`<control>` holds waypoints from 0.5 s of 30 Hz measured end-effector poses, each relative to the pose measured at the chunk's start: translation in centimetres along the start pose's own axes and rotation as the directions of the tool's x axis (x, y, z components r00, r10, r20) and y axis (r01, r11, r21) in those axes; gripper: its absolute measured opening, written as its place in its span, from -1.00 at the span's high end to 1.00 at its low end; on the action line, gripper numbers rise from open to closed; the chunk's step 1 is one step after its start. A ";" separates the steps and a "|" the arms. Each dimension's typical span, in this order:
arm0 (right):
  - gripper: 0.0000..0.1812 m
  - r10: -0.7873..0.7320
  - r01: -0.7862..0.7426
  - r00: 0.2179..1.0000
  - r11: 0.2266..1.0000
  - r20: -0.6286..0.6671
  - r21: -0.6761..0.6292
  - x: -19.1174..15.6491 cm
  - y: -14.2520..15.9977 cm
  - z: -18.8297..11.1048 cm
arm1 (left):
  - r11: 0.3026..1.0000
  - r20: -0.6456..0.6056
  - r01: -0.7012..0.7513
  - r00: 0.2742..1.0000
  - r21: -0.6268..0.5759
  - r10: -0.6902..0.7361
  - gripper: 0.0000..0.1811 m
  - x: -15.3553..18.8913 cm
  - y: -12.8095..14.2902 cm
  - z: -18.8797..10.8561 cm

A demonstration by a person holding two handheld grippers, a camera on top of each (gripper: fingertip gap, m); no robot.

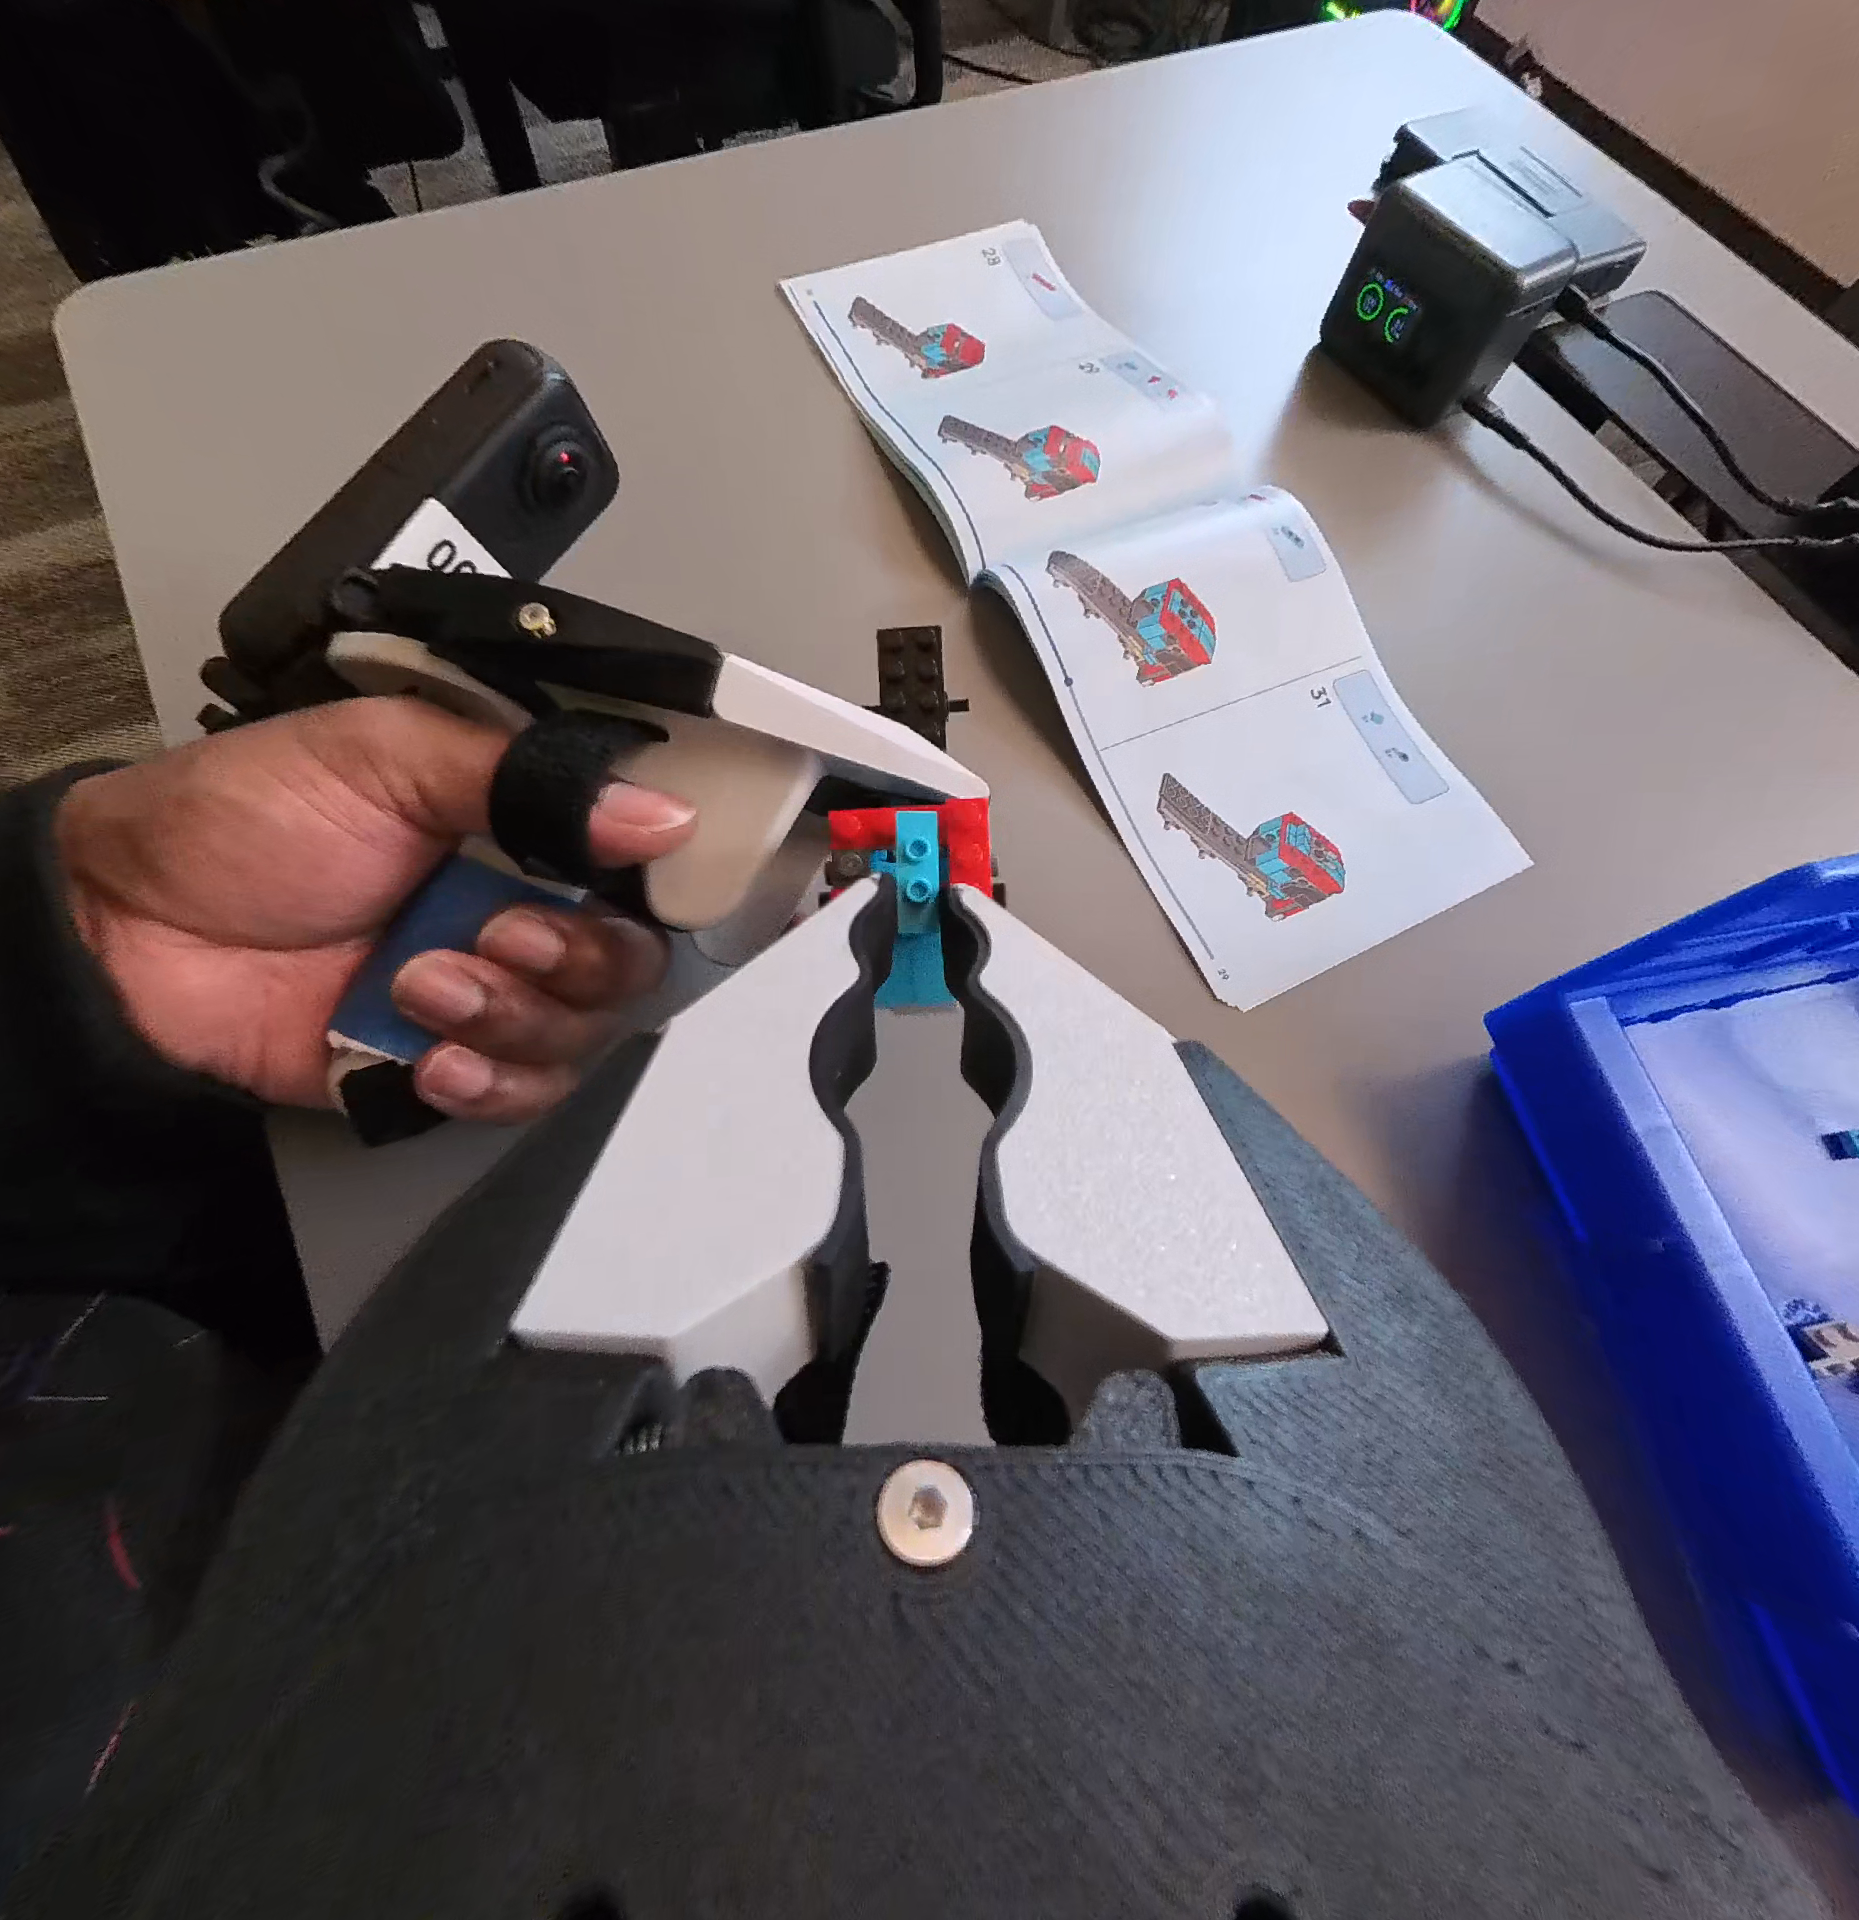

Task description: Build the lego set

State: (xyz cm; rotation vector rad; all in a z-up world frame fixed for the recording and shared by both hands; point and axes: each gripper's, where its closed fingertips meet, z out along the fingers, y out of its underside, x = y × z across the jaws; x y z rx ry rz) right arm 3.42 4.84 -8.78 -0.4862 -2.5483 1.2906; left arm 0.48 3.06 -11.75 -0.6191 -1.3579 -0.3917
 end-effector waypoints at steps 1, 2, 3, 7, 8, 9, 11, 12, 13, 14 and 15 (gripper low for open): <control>0.92 0.003 -0.003 1.000 1.000 -0.001 0.002 0.0 0.0 0.0 | 1.000 0.001 0.000 1.000 0.000 0.000 0.83 0.0 0.0 0.0; 0.92 0.006 -0.006 1.000 1.000 -0.004 0.004 0.1 -0.1 0.0 | 1.000 0.002 -0.001 1.000 -0.001 0.001 0.83 0.0 0.0 0.0; 0.92 0.005 -0.005 1.000 1.000 -0.011 0.005 0.2 -0.1 0.1 | 1.000 0.004 -0.002 1.000 -0.001 0.002 0.83 -0.1 0.0 0.0; 0.90 -0.004 0.004 1.000 1.000 -0.028 0.009 0.2 0.0 0.2 | 1.000 0.011 -0.006 1.000 0.001 0.006 0.83 -0.1 0.0 0.0; 0.90 -0.003 0.004 1.000 1.000 -0.031 0.013 0.3 -0.1 0.2 | 1.000 0.012 -0.006 1.000 0.001 0.006 0.83 -0.1 0.0 0.0; 0.90 -0.002 0.002 0.999 1.000 -0.034 0.016 0.3 -0.1 0.2 | 1.000 0.012 -0.006 1.000 0.002 0.006 0.83 -0.1 0.0 0.0; 0.89 -0.001 0.002 0.999 1.000 -0.040 0.026 0.3 -0.1 0.2 | 1.000 0.014 -0.007 1.000 0.003 0.007 0.83 -0.1 0.0 0.0; 0.88 0.000 0.002 0.999 1.000 -0.043 0.030 0.3 -0.1 0.1 | 1.000 0.014 -0.006 1.000 0.004 0.006 0.83 -0.2 0.0 0.0; 0.87 0.001 0.000 0.999 0.999 -0.047 0.036 0.3 -0.2 0.1 | 1.000 0.014 -0.006 1.000 0.006 0.006 0.83 -0.2 0.0 0.0; 0.85 0.004 -0.002 0.999 0.999 -0.049 0.043 0.4 -0.2 0.0 | 1.000 0.014 -0.005 1.000 0.007 0.005 0.83 -0.2 0.0 0.0; 0.83 0.009 -0.007 0.999 0.999 -0.049 0.054 0.4 -0.3 -0.1 | 1.000 0.015 -0.005 1.000 0.007 0.005 0.83 -0.2 0.0 0.0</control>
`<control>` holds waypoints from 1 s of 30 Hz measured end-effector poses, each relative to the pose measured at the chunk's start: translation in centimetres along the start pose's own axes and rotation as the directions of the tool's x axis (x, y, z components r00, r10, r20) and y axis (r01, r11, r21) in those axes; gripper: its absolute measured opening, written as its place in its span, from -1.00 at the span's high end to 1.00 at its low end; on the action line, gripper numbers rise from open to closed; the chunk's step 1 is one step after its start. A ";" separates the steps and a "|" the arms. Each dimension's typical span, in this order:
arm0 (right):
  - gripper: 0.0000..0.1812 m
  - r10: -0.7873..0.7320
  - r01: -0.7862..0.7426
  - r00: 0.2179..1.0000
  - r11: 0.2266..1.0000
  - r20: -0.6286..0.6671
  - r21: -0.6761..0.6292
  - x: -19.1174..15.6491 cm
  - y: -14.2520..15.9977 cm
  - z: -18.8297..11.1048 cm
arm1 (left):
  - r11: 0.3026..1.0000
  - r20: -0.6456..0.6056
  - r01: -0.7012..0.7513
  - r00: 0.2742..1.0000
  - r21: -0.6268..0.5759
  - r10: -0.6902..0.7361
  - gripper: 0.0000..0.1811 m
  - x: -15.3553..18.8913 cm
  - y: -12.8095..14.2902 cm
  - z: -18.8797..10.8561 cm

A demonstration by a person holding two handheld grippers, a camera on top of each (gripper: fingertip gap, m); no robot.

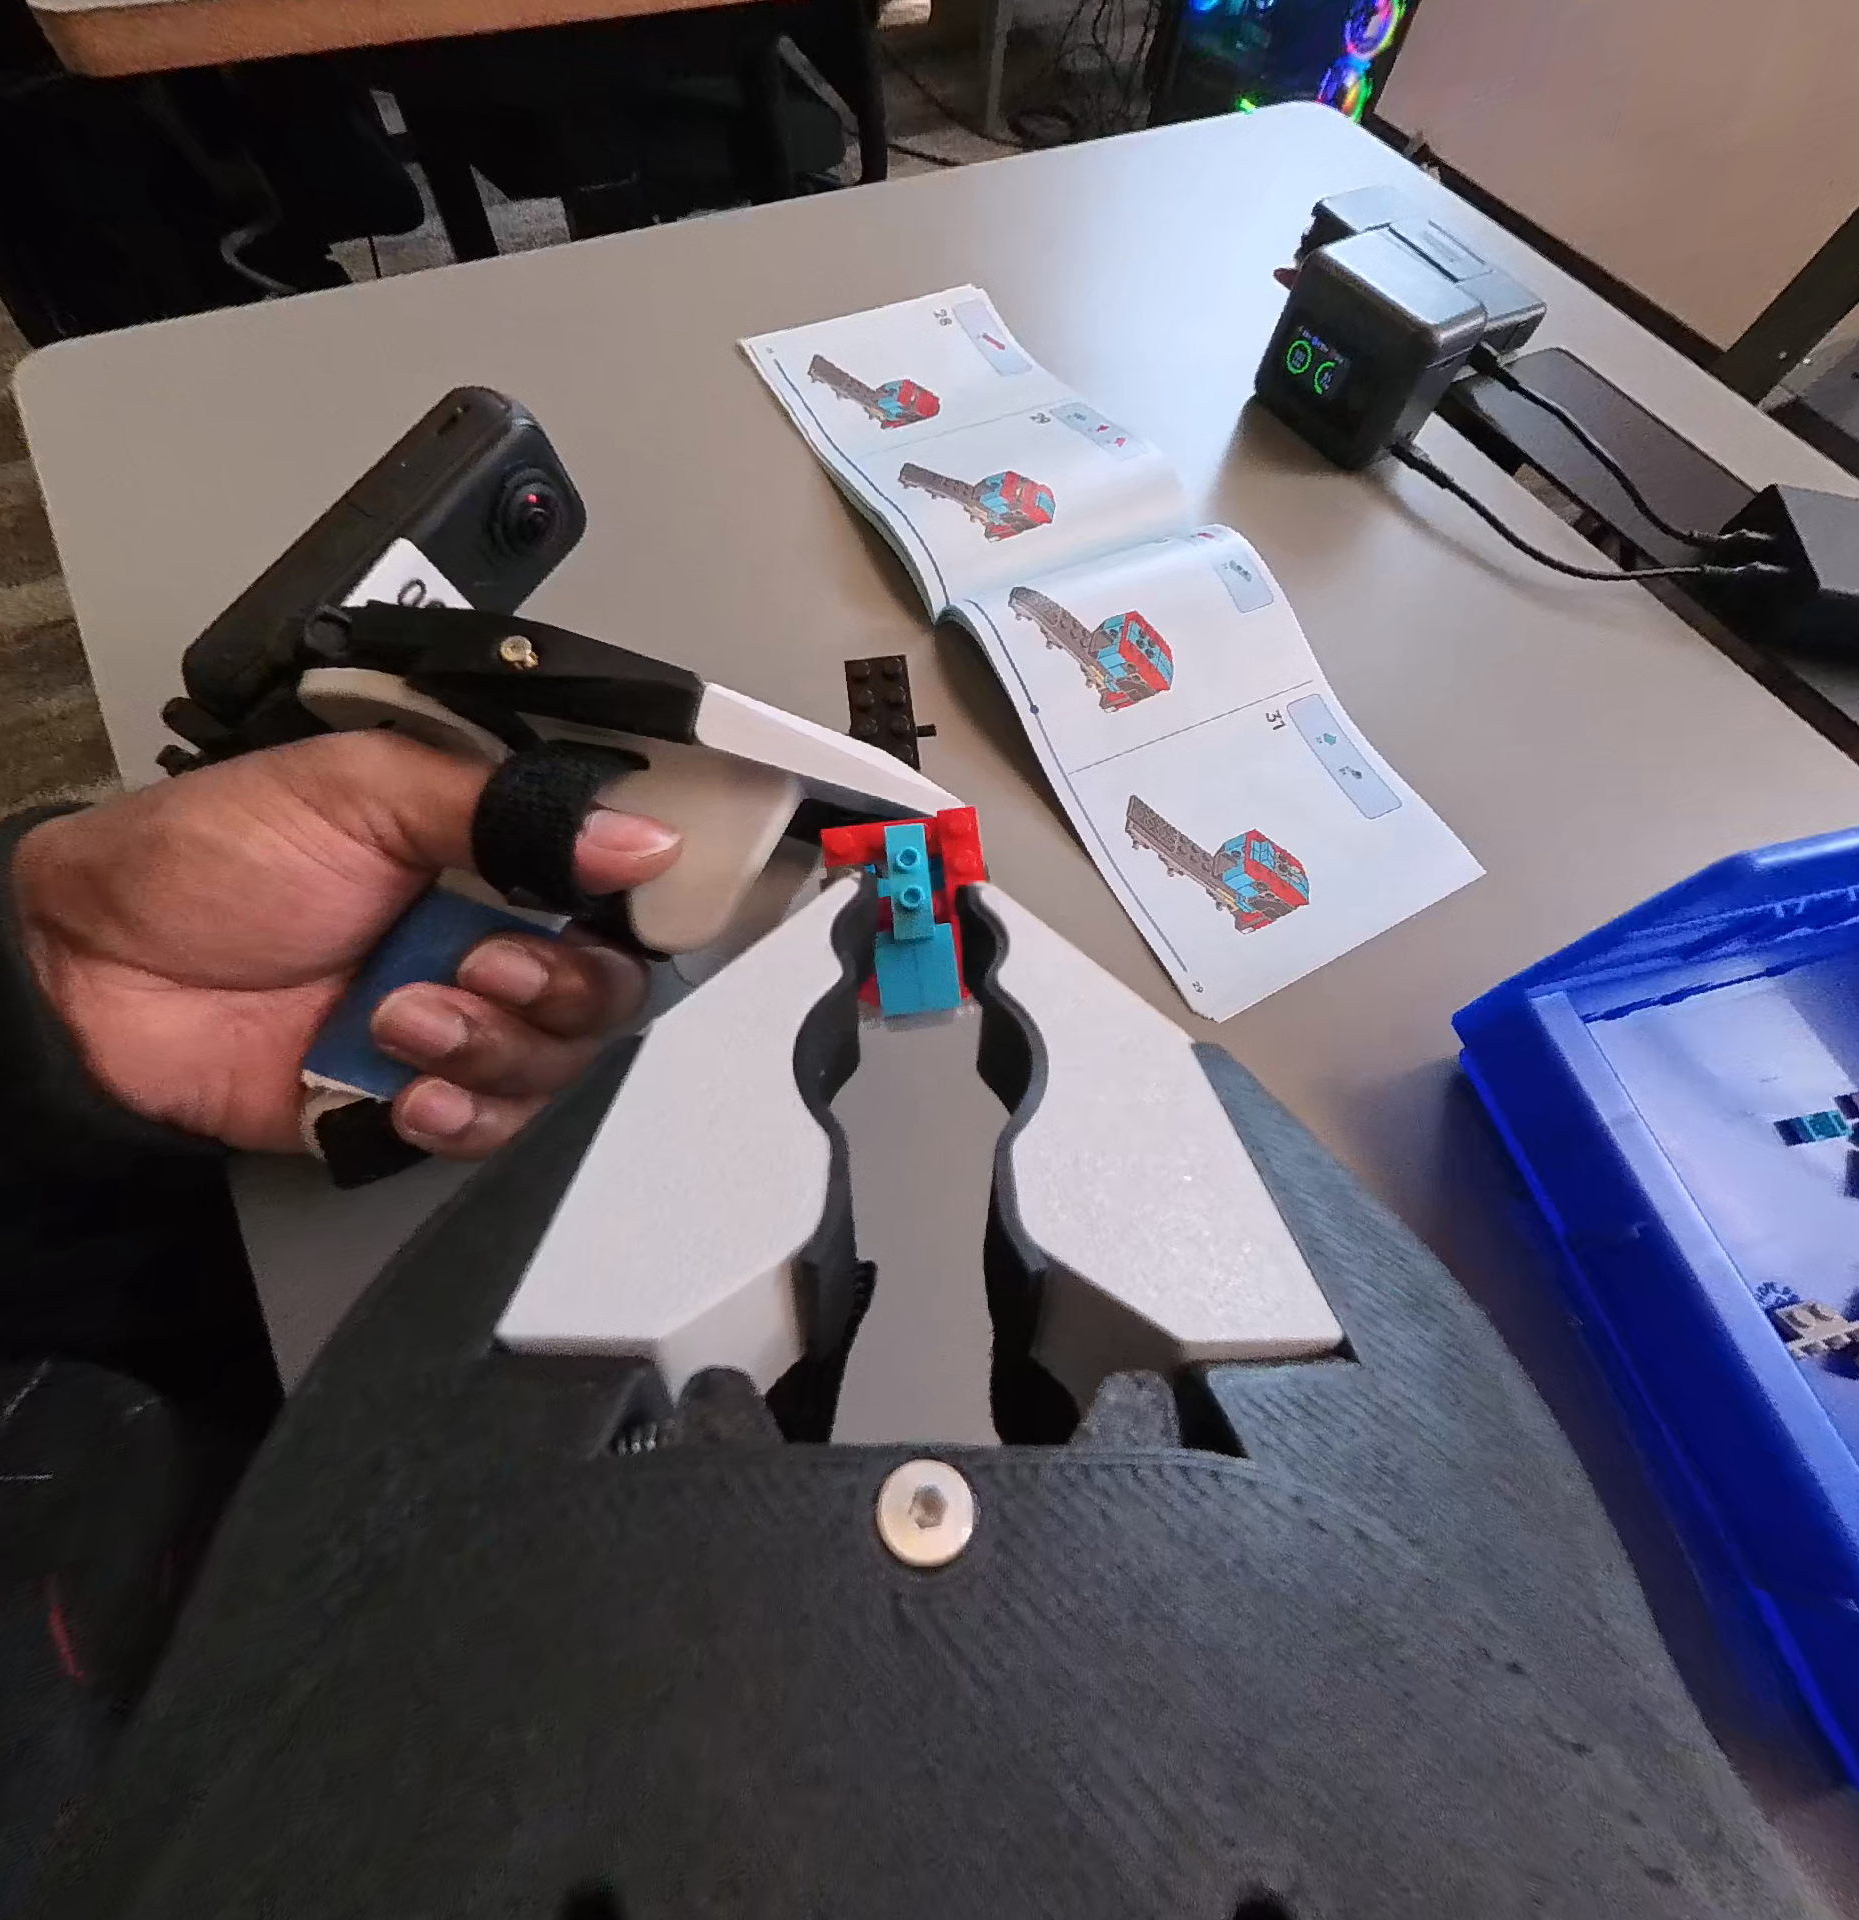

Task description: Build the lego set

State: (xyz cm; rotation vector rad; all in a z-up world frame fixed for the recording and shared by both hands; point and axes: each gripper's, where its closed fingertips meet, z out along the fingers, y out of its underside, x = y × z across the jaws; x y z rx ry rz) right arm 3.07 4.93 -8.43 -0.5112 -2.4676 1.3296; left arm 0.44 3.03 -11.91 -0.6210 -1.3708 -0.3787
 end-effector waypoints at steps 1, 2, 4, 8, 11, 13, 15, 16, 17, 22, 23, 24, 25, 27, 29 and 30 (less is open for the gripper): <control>0.79 0.012 -0.012 1.000 1.000 0.003 0.013 0.0 -0.1 -0.2 | 1.000 0.000 0.001 1.000 0.001 -0.001 0.83 0.0 0.0 0.0; 0.75 0.038 -0.038 0.999 0.999 0.011 0.034 0.1 -0.2 -0.4 | 1.000 -0.001 0.003 1.000 0.003 -0.003 0.83 0.0 0.0 0.0; 0.67 0.153 -0.156 0.987 0.984 0.039 0.081 0.5 -0.2 -0.9 | 1.000 -0.009 0.013 1.000 0.006 -0.013 0.83 0.1 -0.1 -0.1; 0.52 0.484 -0.507 0.855 0.856 0.186 0.102 1.4 1.0 -1.1 | 1.000 -0.017 0.016 1.000 0.007 -0.016 0.83 0.2 -0.2 -0.1; 0.36 0.627 -0.663 0.735 0.744 0.260 0.079 1.3 1.6 -0.7 | 1.000 -0.025 0.011 1.000 0.007 -0.011 0.83 0.3 -0.1 -0.1; 0.28 0.669 -0.709 0.682 0.704 0.295 0.041 0.6 2.0 -0.2 | 1.000 -0.028 0.007 1.000 0.008 -0.007 0.83 0.4 -0.1 -0.1; 0.23 0.687 -0.733 0.645 0.680 0.335 0.019 -0.2 2.0 0.1 | 1.000 -0.030 0.001 1.000 0.003 -0.001 0.83 0.4 0.0 -0.1; 0.23 0.696 -0.747 0.627 0.665 0.351 0.014 -0.5 1.9 0.3 | 1.000 -0.032 -0.002 1.000 -0.001 0.002 0.83 0.5 0.1 -0.1; 0.23 0.703 -0.758 0.612 0.653 0.362 0.013 -0.5 1.8 0.4 | 1.000 -0.032 -0.006 0.999 -0.004 0.006 0.83 0.5 0.1 0.0; 0.23 0.720 -0.789 0.565 0.615 0.402 0.008 -0.4 1.3 0.7 | 1.000 -0.039 -0.009 0.999 -0.012 0.008 0.83 0.6 0.2 0.0; 0.23 0.722 -0.792 0.560 0.610 0.407 0.007 -0.4 1.3 0.7 | 1.000 -0.040 -0.008 0.999 -0.012 0.008 0.83 0.6 0.2 0.0; 0.24 0.725 -0.795 0.556 0.607 0.408 0.005 -0.4 1.3 0.8 | 1.000 -0.042 -0.007 0.999 -0.013 0.007 0.83 0.7 0.3 0.0; 0.25 0.727 -0.796 0.553 0.605 0.407 0.003 -0.3 1.4 0.8 | 1.000 -0.043 -0.007 0.999 -0.013 0.006 0.83 0.7 0.3 0.0; 0.26 0.732 -0.799 0.550 0.601 0.402 -0.002 -0.2 1.6 0.9 | 1.000 -0.045 -0.004 0.999 -0.012 0.004 0.83 0.7 0.2 0.0; 0.27 0.739 -0.805 0.540 0.593 0.403 -0.007 -0.1 1.7 1.0 | 1.000 -0.047 -0.002 0.999 -0.012 0.001 0.83 0.7 0.2 0.0; 0.27 0.742 -0.810 0.533 0.587 0.406 -0.008 -0.1 1.8 1.0 | 1.000 -0.048 -0.001 0.999 -0.012 0.001 0.84 0.7 0.2 0.0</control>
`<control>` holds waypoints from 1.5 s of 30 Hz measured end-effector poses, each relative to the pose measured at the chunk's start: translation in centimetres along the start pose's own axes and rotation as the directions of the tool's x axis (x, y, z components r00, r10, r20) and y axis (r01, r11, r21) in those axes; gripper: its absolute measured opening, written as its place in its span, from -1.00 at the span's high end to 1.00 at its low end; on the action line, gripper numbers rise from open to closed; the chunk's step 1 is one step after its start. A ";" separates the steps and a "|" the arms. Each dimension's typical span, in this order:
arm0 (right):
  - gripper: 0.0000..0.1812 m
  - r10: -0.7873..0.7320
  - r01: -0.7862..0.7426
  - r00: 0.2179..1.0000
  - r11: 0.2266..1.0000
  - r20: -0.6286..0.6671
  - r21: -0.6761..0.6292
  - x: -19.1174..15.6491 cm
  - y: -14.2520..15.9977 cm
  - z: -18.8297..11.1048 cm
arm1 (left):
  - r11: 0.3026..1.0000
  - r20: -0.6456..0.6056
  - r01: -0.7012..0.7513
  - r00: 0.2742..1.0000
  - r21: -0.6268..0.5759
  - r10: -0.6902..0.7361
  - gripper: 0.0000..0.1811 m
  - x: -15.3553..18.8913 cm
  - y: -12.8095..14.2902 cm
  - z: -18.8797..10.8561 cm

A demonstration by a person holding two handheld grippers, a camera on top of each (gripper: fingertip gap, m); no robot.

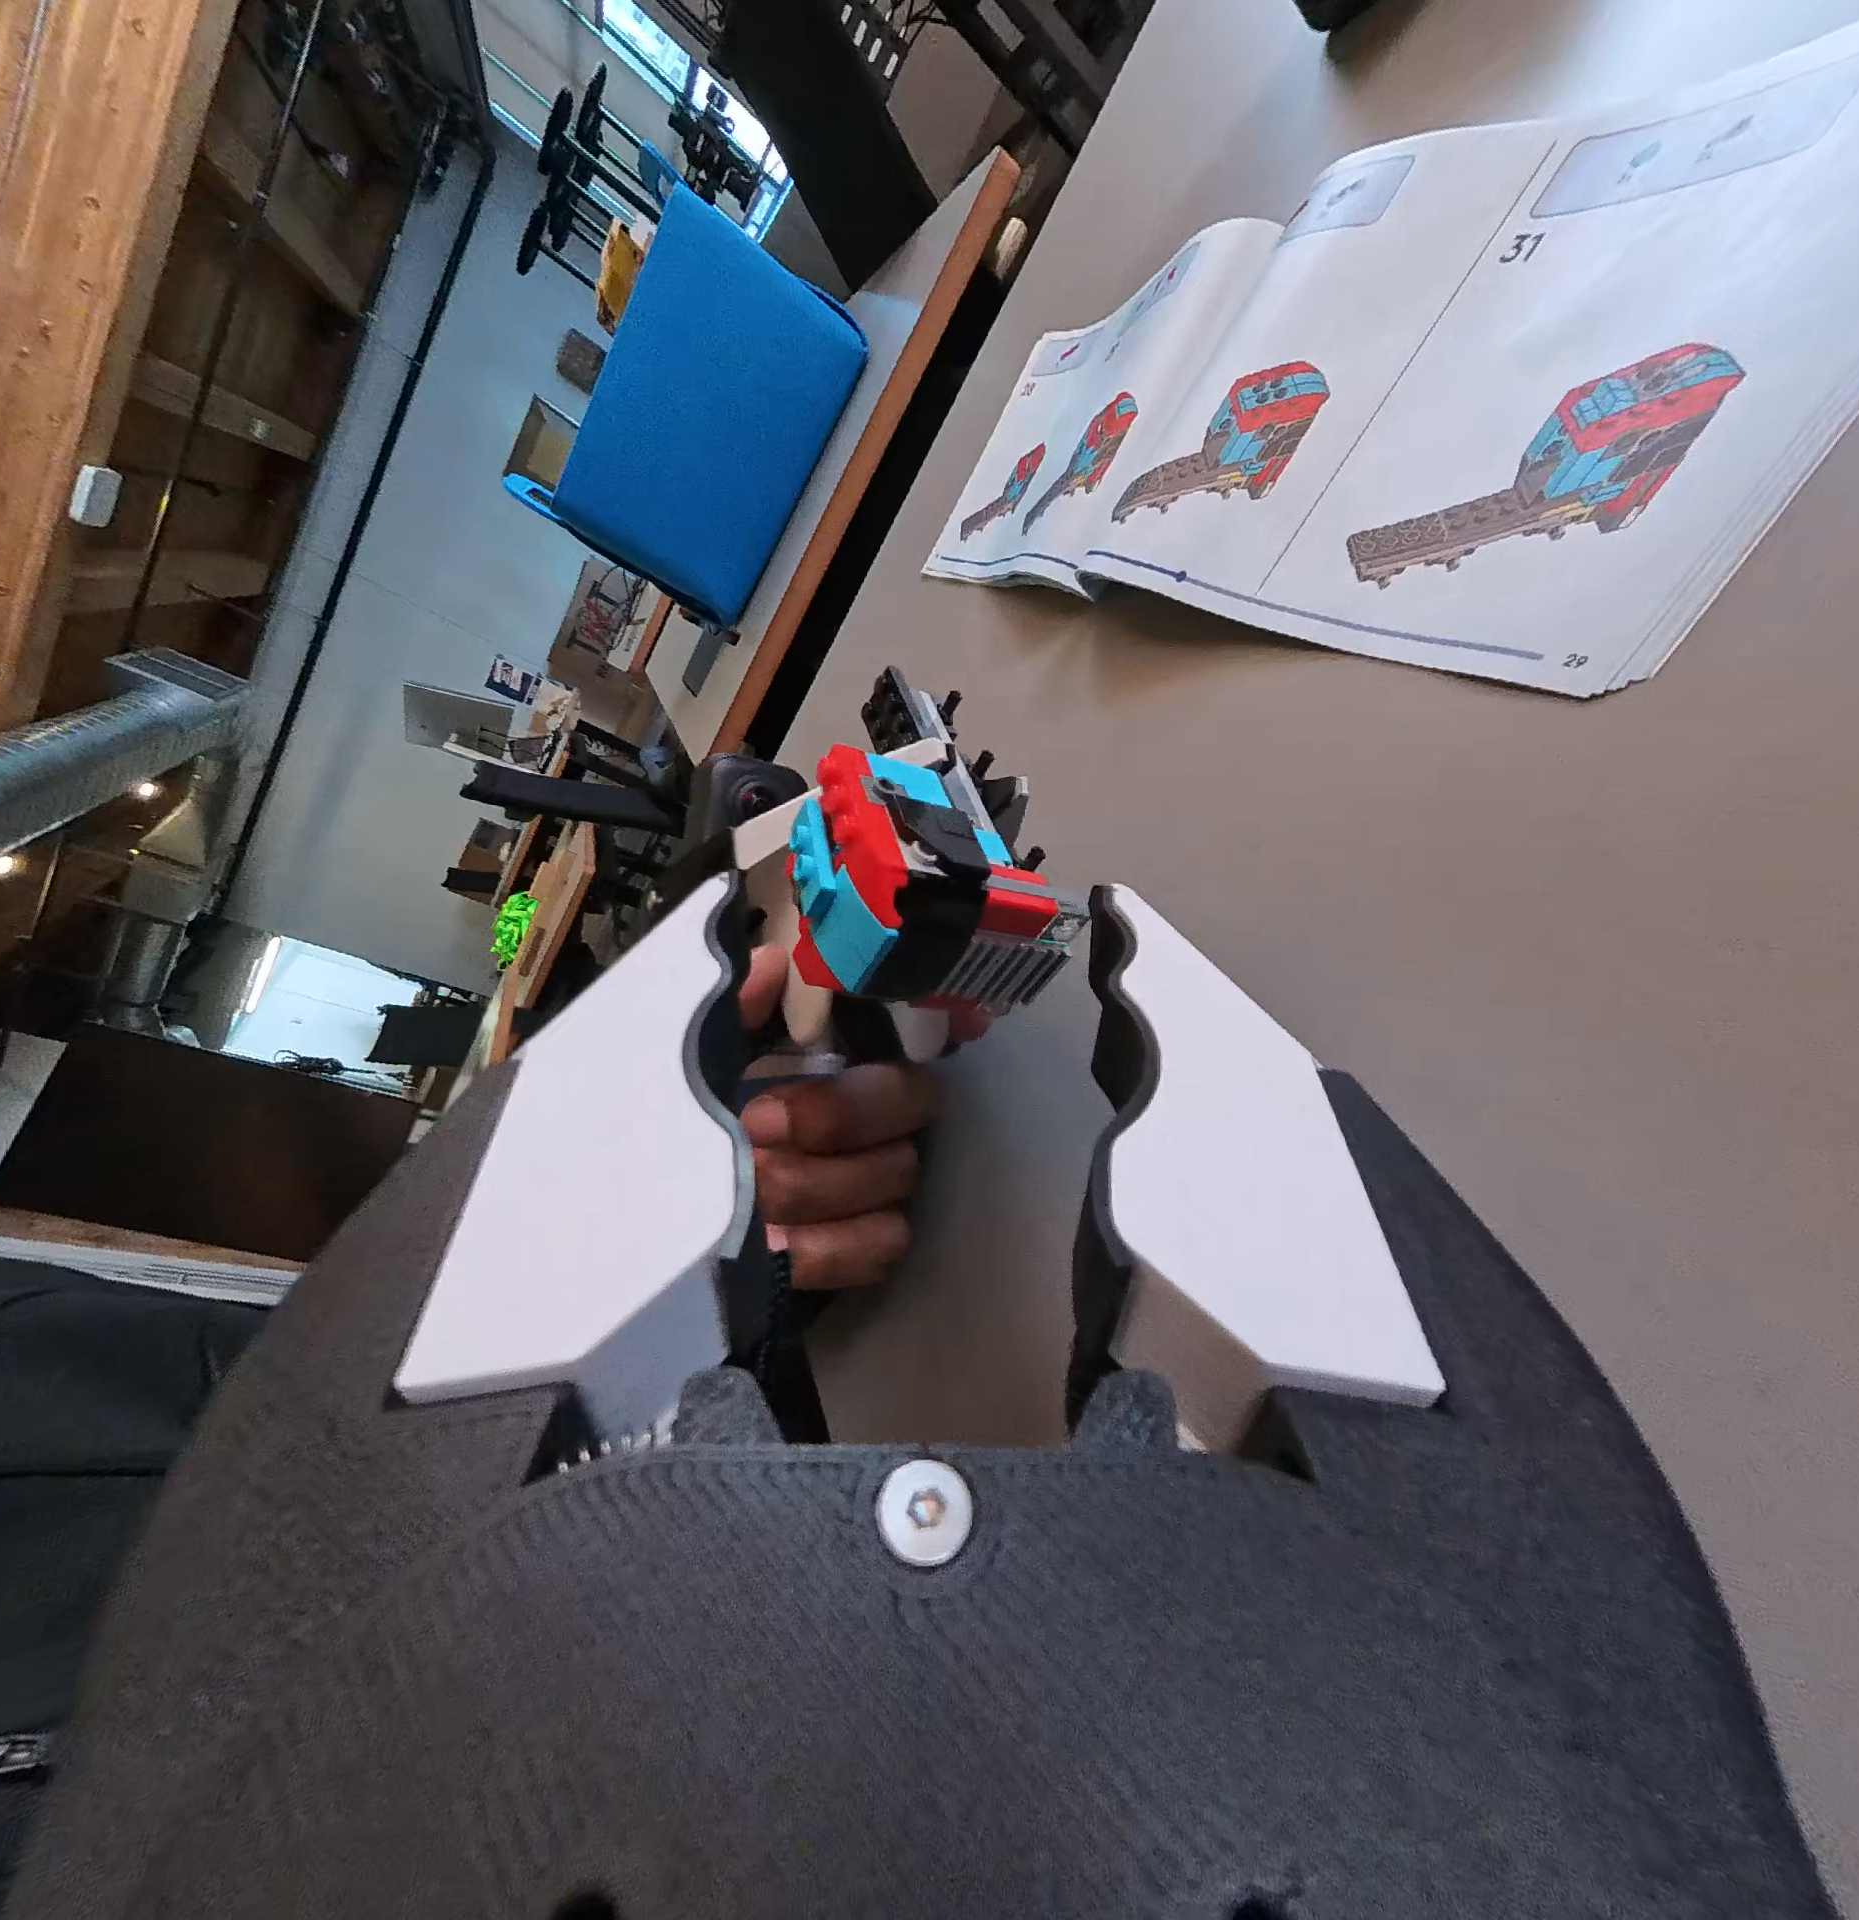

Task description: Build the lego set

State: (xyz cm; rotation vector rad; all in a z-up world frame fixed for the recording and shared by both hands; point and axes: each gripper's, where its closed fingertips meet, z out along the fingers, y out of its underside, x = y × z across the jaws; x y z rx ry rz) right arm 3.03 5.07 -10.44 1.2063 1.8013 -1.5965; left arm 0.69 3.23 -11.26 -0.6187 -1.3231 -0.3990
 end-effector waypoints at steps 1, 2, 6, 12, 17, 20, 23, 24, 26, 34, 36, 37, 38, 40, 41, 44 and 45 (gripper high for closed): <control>0.27 0.004 -0.004 1.000 1.000 0.003 0.000 0.0 0.0 0.0 | 1.000 -0.001 0.000 1.000 0.000 0.000 0.84 0.0 0.0 0.0; 0.27 0.008 -0.008 1.000 1.000 0.005 0.000 0.1 0.0 0.0 | 1.000 -0.002 0.000 1.000 0.000 0.000 0.84 0.0 0.0 0.0; 0.27 0.047 -0.047 0.998 0.999 0.035 -0.001 0.1 0.1 0.2 | 1.000 -0.012 -0.004 1.000 -0.006 0.004 0.84 0.2 0.1 0.0; 0.31 0.085 -0.085 0.994 0.996 0.071 0.004 0.0 0.1 0.4 | 1.000 -0.023 -0.008 1.000 -0.013 0.008 0.84 0.4 0.2 0.1; 0.33 0.106 -0.107 0.991 0.994 0.087 0.007 0.1 0.0 0.4 | 1.000 -0.029 -0.014 0.999 -0.022 0.013 0.83 0.5 0.4 0.1; 0.33 0.116 -0.117 0.989 0.993 0.089 0.012 0.1 -0.1 0.4 | 1.000 -0.031 -0.015 0.999 -0.025 0.015 0.83 0.5 0.4 0.2; 0.34 0.119 -0.121 0.989 0.993 0.092 0.011 0.0 -0.2 0.4 | 0.999 -0.032 -0.018 0.999 -0.027 0.017 0.84 0.5 0.4 0.2; 0.34 0.119 -0.121 0.989 0.993 0.092 0.010 0.0 -0.2 0.4 | 0.999 -0.032 -0.018 0.999 -0.027 0.017 0.84 0.6 0.5 0.2; 0.33 0.118 -0.119 0.989 0.993 0.091 0.005 0.0 -0.1 0.4 | 0.999 -0.031 -0.020 0.999 -0.027 0.019 0.84 0.5 0.5 0.2; 0.34 0.149 -0.149 0.983 0.989 0.108 -0.007 -0.1 0.2 0.6 | 0.999 -0.038 -0.023 0.999 -0.032 0.021 0.84 0.7 0.6 0.2; 0.33 0.153 -0.153 0.981 0.988 0.118 -0.005 -0.2 0.2 0.5 | 0.999 -0.038 -0.019 0.999 -0.027 0.018 0.84 0.6 0.5 0.2; 0.32 0.154 -0.155 0.980 0.988 0.124 -0.002 -0.3 0.1 0.5 | 1.000 -0.040 -0.017 0.999 -0.026 0.016 0.84 0.7 0.4 0.2; 0.30 0.154 -0.155 0.980 0.988 0.128 0.000 -0.4 0.1 0.4 | 1.000 -0.042 -0.016 0.999 -0.026 0.015 0.84 0.7 0.4 0.2; 0.27 0.152 -0.155 0.979 0.988 0.134 0.008 -0.6 0.0 0.1 | 1.000 -0.043 -0.015 0.999 -0.025 0.014 0.84 0.7 0.4 0.2; 0.26 0.152 -0.155 0.979 0.988 0.136 0.014 -0.6 -0.1 0.0 | 1.000 -0.044 -0.014 0.999 -0.025 0.013 0.84 0.7 0.4 0.2; 0.26 0.156 -0.161 0.978 0.987 0.136 0.029 -0.5 -0.2 -0.1 | 0.999 -0.045 -0.018 0.999 -0.026 0.017 0.84 0.7 0.4 0.2; 0.26 0.155 -0.161 0.979 0.986 0.134 0.031 -0.5 -0.3 0.0 | 0.999 -0.046 -0.020 0.999 -0.028 0.019 0.83 0.8 0.5 0.2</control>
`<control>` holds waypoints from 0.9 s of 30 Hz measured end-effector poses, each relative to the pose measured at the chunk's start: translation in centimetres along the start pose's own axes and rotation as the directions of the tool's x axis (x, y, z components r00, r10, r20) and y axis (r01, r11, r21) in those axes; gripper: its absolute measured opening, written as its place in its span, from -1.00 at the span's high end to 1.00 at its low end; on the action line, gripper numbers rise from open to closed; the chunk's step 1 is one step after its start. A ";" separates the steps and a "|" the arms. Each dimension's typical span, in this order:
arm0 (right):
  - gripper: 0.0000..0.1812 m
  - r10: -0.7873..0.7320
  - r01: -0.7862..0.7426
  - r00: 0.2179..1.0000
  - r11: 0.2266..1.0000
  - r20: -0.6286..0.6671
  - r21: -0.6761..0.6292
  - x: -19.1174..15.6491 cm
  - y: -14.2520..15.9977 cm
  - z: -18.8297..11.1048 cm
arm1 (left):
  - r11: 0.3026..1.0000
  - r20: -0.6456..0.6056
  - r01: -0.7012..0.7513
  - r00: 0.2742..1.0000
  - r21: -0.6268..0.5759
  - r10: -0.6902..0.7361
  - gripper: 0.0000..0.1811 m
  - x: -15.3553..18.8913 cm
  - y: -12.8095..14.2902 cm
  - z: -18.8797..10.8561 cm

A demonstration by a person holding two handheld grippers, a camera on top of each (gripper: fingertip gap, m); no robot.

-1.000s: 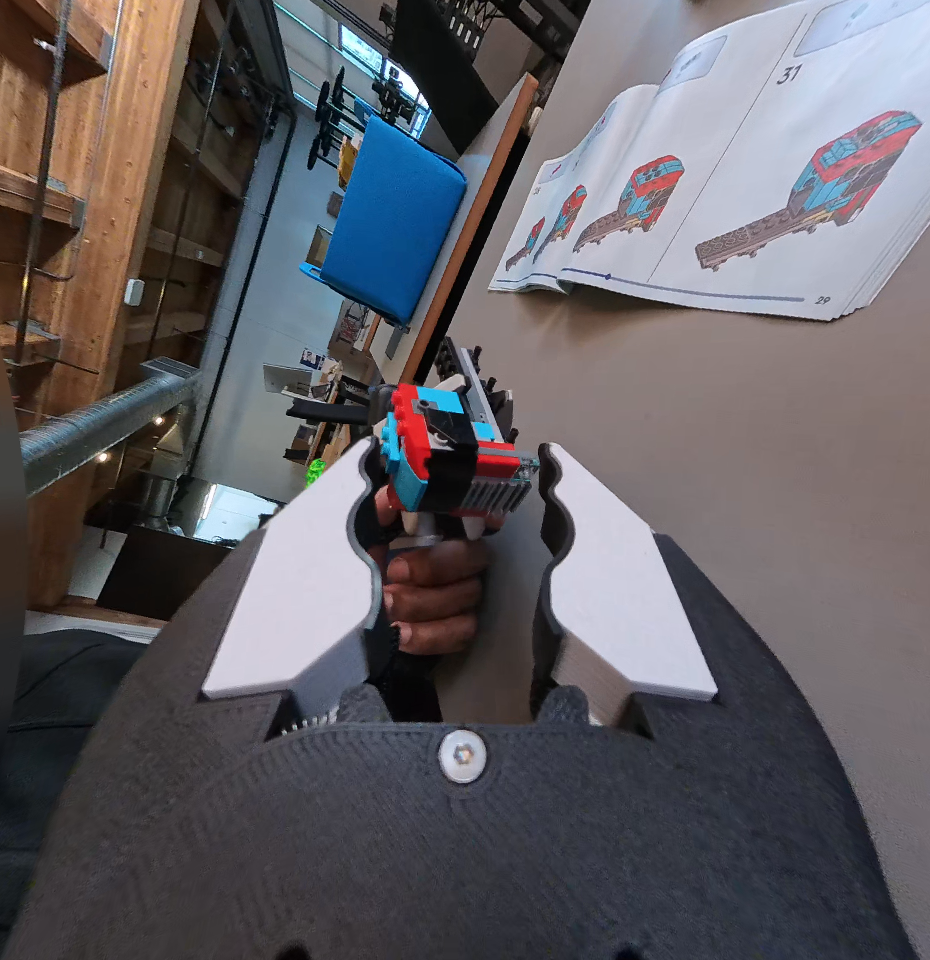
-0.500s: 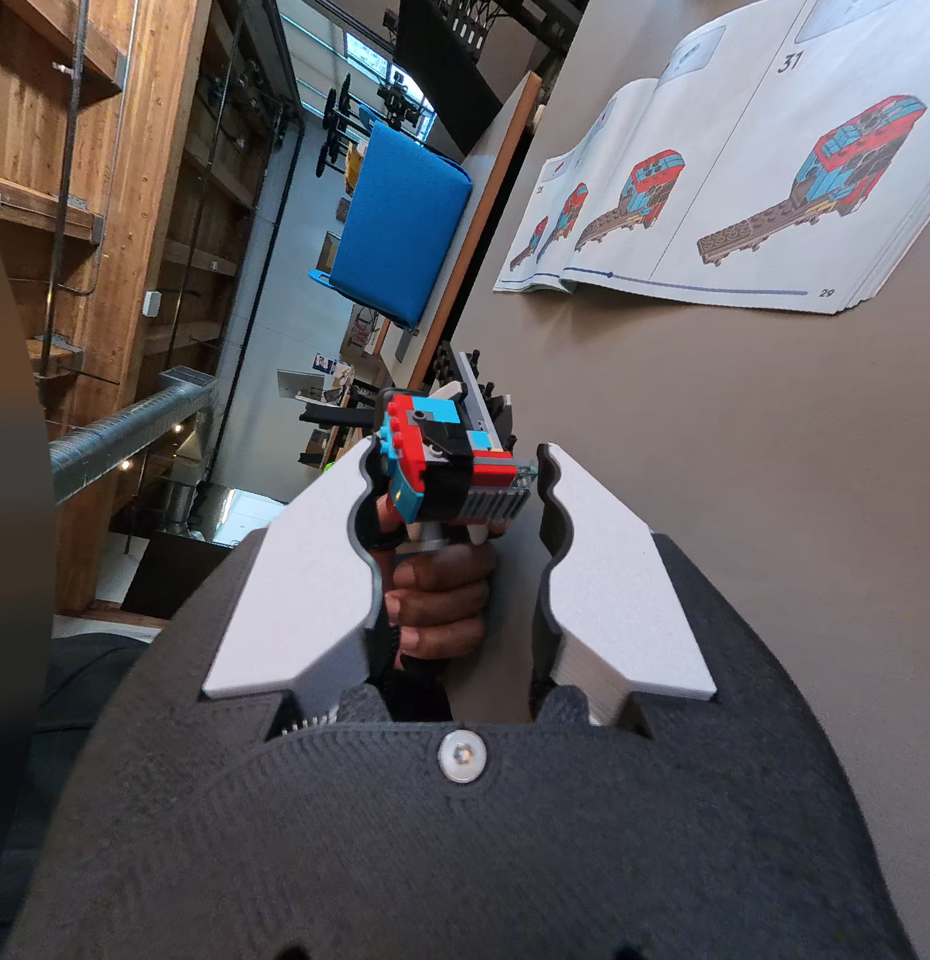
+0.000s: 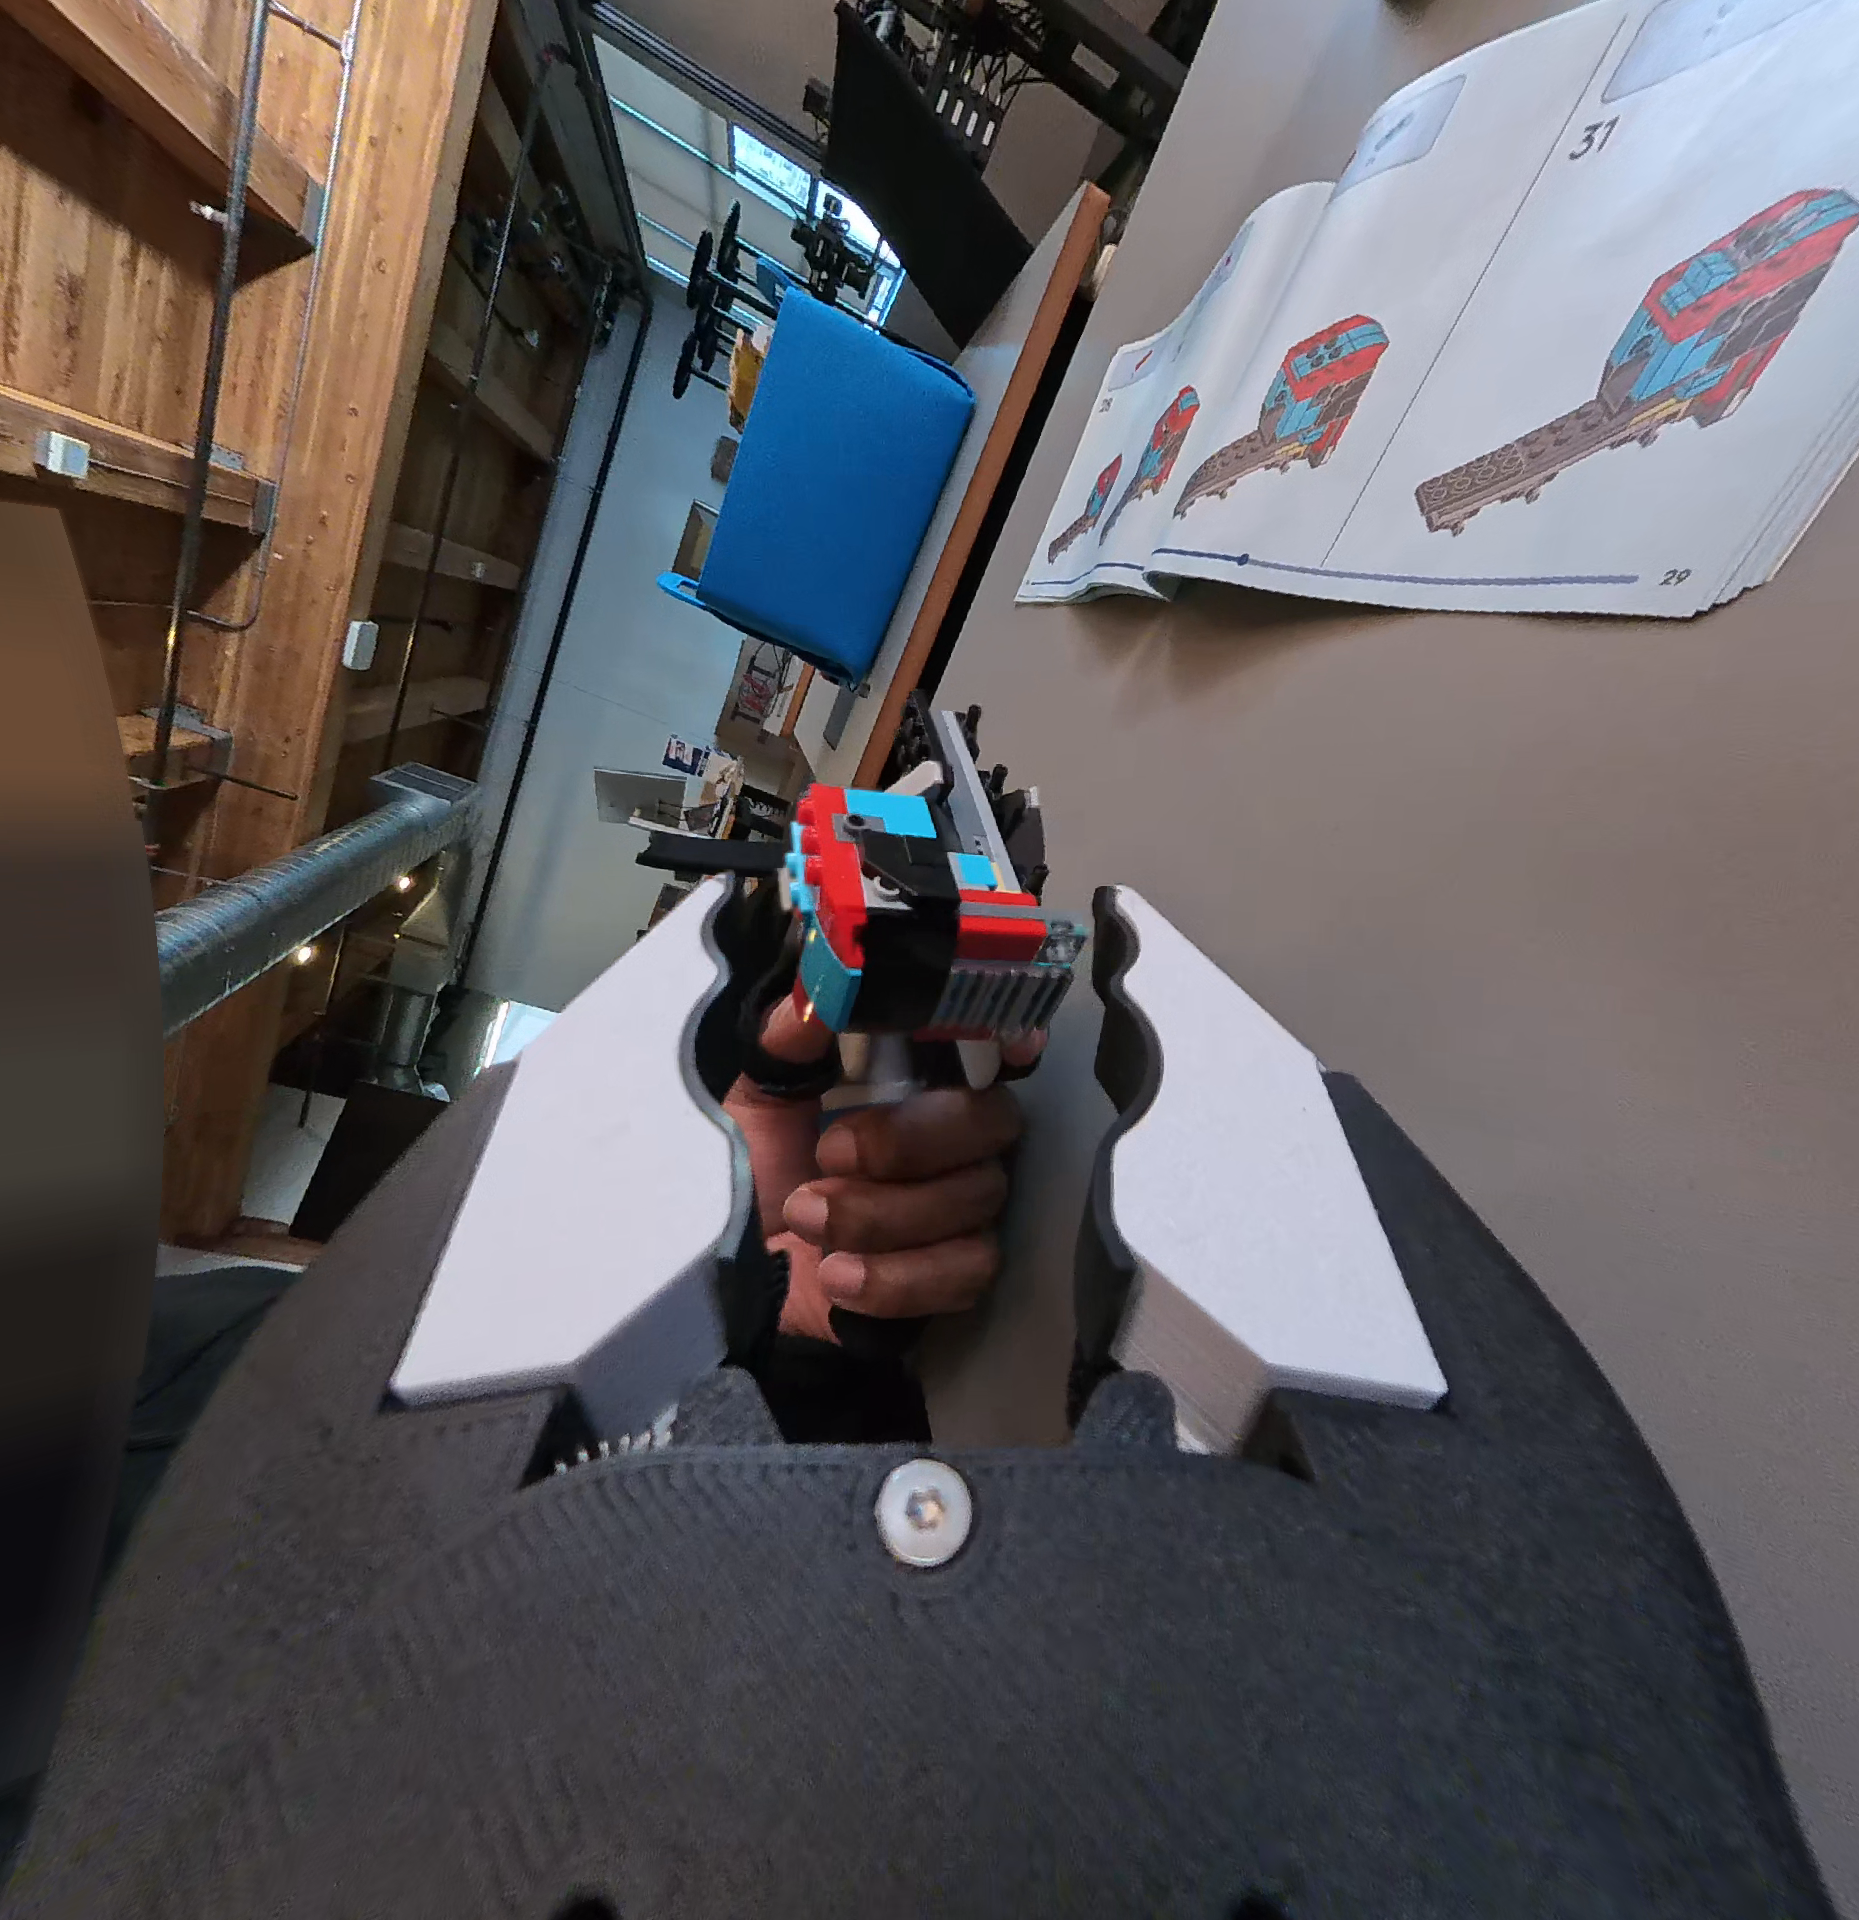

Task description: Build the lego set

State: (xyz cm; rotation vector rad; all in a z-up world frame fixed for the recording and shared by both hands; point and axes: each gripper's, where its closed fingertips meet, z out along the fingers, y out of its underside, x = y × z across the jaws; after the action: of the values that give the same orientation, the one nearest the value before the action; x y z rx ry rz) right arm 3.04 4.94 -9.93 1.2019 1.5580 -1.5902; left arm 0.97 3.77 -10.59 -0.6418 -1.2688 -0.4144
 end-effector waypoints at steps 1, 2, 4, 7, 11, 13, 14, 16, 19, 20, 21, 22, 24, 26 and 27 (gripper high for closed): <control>0.26 0.000 0.000 1.000 1.000 -0.002 -0.001 0.1 0.0 0.1 | 1.000 -0.002 -0.002 1.000 -0.002 0.002 0.83 0.0 0.0 0.0; 0.27 0.002 -0.002 1.000 1.000 -0.006 -0.003 0.2 0.1 0.1 | 1.000 -0.004 -0.004 1.000 -0.002 0.004 0.83 0.1 0.0 0.0; 0.32 0.006 -0.006 1.000 1.000 -0.009 0.000 0.4 0.1 0.2 | 1.000 -0.012 -0.007 1.000 -0.003 0.007 0.84 0.2 0.0 0.0; 0.37 0.013 -0.014 1.000 1.000 0.021 0.016 -0.1 -0.1 0.1 | 1.000 -0.021 -0.017 1.000 -0.003 0.017 0.83 0.4 0.1 0.0; 0.37 0.007 -0.007 0.999 1.000 0.038 0.020 -0.4 -0.1 0.1 | 0.999 -0.041 -0.033 0.999 0.000 0.033 0.83 0.8 0.0 0.0; 0.37 0.001 -0.002 0.999 1.000 0.044 0.023 -0.6 -0.1 0.1 | 0.999 -0.052 -0.041 0.998 0.000 0.040 0.83 1.0 0.0 0.0; 0.37 0.001 -0.002 0.999 1.000 0.048 0.025 -0.7 -0.1 0.1 | 0.999 -0.056 -0.045 0.997 0.000 0.045 0.83 1.1 -0.1 0.0; 0.37 -0.003 0.002 0.999 1.000 0.051 0.028 -0.8 -0.1 0.1 | 0.999 -0.063 -0.054 0.997 0.002 0.054 0.83 1.2 -0.1 0.0; 0.38 -0.008 0.006 0.999 0.999 0.050 0.035 -1.0 -0.2 0.2 | 0.998 -0.072 -0.063 0.995 0.006 0.063 0.84 1.4 -0.2 -0.1; 0.38 -0.006 0.004 0.999 0.999 0.048 0.037 -1.0 -0.2 0.2 | 0.998 -0.073 -0.064 0.995 0.006 0.064 0.84 1.4 -0.2 -0.1; 0.38 -0.004 0.002 0.999 0.999 0.048 0.039 -1.0 -0.2 0.2 | 0.998 -0.075 -0.064 0.995 0.007 0.064 0.84 1.4 -0.2 -0.1; 0.38 -0.004 0.002 0.999 0.999 0.047 0.040 -1.1 -0.2 0.2 | 0.998 -0.077 -0.065 0.995 0.006 0.065 0.84 1.5 -0.3 -0.1; 0.38 -0.004 0.002 0.999 0.999 0.048 0.037 -1.1 -0.1 0.2 | 0.998 -0.079 -0.070 0.994 0.005 0.070 0.84 1.5 -0.3 -0.1; 0.38 -0.003 0.001 0.999 0.999 0.048 0.037 -1.2 0.0 0.2 | 0.997 -0.083 -0.076 0.994 0.004 0.076 0.83 1.6 -0.3 -0.1; 0.38 -0.003 0.002 0.999 0.999 0.050 0.037 -1.3 0.0 0.3 | 0.997 -0.087 -0.079 0.993 0.005 0.079 0.84 1.7 -0.3 -0.1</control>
State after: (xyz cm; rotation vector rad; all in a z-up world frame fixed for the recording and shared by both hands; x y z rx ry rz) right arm 3.50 4.47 -8.81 1.1711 1.5055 -1.6446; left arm 1.33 3.55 -8.93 -0.6632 -1.1571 -0.3720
